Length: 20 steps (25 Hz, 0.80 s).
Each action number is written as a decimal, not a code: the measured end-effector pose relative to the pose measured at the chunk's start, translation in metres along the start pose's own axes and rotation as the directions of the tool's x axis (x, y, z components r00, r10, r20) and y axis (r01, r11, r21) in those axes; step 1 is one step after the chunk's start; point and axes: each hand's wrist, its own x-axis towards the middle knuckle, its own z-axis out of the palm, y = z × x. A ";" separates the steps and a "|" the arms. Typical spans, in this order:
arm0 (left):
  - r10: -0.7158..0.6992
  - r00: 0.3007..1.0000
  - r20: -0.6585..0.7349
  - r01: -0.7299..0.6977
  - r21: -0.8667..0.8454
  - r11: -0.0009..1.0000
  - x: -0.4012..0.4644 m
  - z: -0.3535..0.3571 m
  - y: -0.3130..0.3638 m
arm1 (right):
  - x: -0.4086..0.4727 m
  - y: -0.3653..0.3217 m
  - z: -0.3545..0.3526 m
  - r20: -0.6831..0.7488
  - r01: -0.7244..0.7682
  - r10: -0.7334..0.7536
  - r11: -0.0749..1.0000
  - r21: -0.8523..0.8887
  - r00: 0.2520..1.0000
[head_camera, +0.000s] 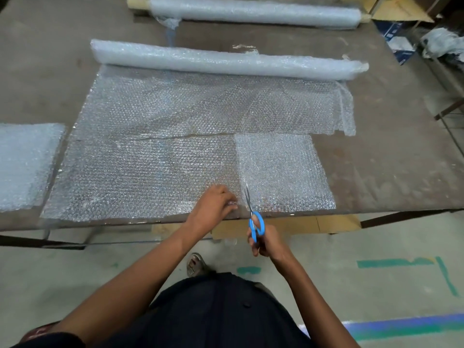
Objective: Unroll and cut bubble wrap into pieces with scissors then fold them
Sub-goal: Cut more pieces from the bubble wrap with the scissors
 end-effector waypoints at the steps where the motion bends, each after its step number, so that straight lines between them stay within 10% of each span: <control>1: 0.005 1.000 -0.011 -0.005 0.002 1.000 0.000 -0.001 0.002 | -0.007 0.007 -0.001 0.032 -0.013 0.013 1.000 0.005 0.999; 20: -0.037 0.992 -0.118 0.028 -0.080 0.996 -0.014 -0.001 0.012 | 0.003 0.021 0.028 -0.018 0.009 -0.009 1.000 0.001 1.000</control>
